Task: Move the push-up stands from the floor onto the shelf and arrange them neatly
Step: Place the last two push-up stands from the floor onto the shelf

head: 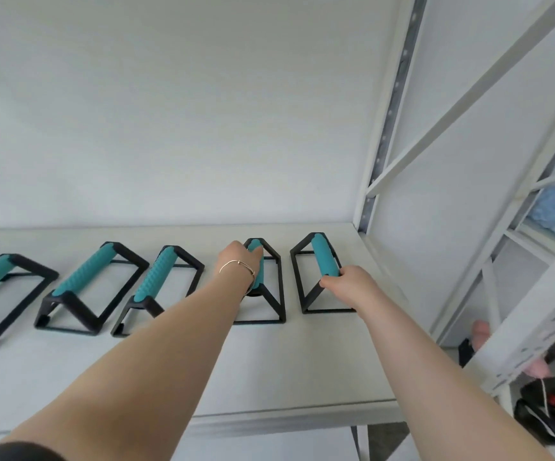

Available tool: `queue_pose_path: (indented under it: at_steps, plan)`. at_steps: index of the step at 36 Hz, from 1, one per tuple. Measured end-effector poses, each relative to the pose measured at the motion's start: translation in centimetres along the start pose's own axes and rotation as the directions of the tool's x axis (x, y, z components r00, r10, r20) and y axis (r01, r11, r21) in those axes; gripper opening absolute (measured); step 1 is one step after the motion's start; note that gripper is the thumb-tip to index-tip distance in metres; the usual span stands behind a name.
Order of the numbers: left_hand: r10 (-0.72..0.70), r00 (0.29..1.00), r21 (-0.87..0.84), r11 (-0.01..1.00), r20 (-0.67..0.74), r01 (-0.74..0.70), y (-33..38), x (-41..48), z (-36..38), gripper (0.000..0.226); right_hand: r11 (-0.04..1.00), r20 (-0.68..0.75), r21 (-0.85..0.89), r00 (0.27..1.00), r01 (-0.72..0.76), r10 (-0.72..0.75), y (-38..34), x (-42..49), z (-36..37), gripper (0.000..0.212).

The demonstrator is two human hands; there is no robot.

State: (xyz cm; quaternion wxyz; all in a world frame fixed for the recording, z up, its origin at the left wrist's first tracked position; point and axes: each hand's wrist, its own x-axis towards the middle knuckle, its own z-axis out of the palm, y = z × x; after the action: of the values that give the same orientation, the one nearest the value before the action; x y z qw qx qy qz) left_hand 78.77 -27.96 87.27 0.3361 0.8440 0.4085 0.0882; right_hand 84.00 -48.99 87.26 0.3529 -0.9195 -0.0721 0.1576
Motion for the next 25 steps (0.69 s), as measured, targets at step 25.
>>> queue_pose_path:
  at_steps: [25]
  plan:
    - [0.341,0.881,0.547,0.829,-0.327,-0.118,-19.0,-8.6,-12.7,0.058,0.589,-0.28,-0.441,0.519,0.678,-0.808,-10.4,-9.6,17.0,0.06]
